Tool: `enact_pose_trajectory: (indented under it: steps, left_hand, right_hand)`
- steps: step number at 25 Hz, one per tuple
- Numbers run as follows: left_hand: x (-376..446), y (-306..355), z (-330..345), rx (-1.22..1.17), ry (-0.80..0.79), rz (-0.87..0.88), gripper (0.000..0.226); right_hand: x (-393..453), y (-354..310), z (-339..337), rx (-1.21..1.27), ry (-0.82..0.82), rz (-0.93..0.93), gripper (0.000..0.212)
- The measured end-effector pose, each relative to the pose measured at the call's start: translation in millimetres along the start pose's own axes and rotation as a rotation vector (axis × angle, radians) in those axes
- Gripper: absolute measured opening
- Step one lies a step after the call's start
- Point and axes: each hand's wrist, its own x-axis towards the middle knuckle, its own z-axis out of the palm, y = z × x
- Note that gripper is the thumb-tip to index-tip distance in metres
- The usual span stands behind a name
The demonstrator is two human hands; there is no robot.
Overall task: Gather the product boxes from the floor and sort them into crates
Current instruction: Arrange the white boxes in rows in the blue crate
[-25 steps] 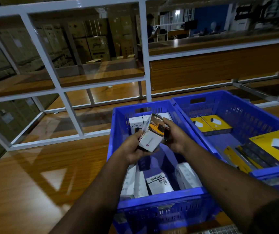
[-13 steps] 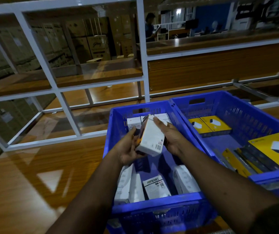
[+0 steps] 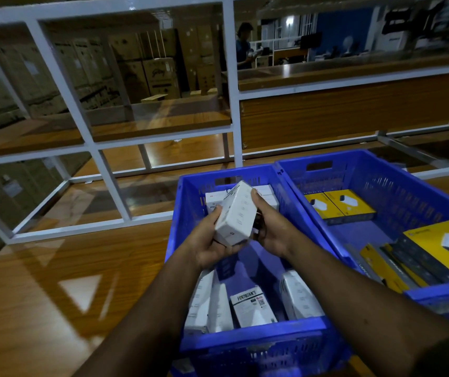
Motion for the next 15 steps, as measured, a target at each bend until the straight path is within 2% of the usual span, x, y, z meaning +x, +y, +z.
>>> enact_pose_trajectory:
  steps: [2,4,7,9,11,13,15]
  left_hand:
    - [0.6,-2.2,1.6,0.061,-0.008,-0.029,0.046]
    - [3.4,-4.7,2.9,0.254,0.028,-0.004,0.051]
    - [8.5,-8.6,4.3,0.348,0.092,0.082,0.059]
    - [10.7,-10.9,8.1,0.316,0.021,0.099,0.059]
    - [13.3,-11.6,9.5,0.314,0.042,0.095,0.055]
    - [14.2,-9.6,7.3,0.297,0.120,0.086,0.054]
    - [16.1,-7.6,3.2,0.261,0.122,0.086,0.054]
  right_hand:
    - [-4.6,0.2,2.0,-0.018,-0.054,0.032,0.053]
    - [-1.5,2.3,5.9,-0.068,0.047,-0.025,0.056]
    - [7.5,11.3,10.9,-0.453,0.340,-0.311,0.095]
    - [11.5,14.6,9.8,-0.623,0.420,-0.377,0.106]
    - [11.4,13.1,10.4,-0.579,0.364,-0.323,0.100]
    - [9.6,10.0,11.9,-0.356,0.195,-0.185,0.078]
    - [10.6,9.2,9.5,-0.156,0.113,-0.118,0.055]
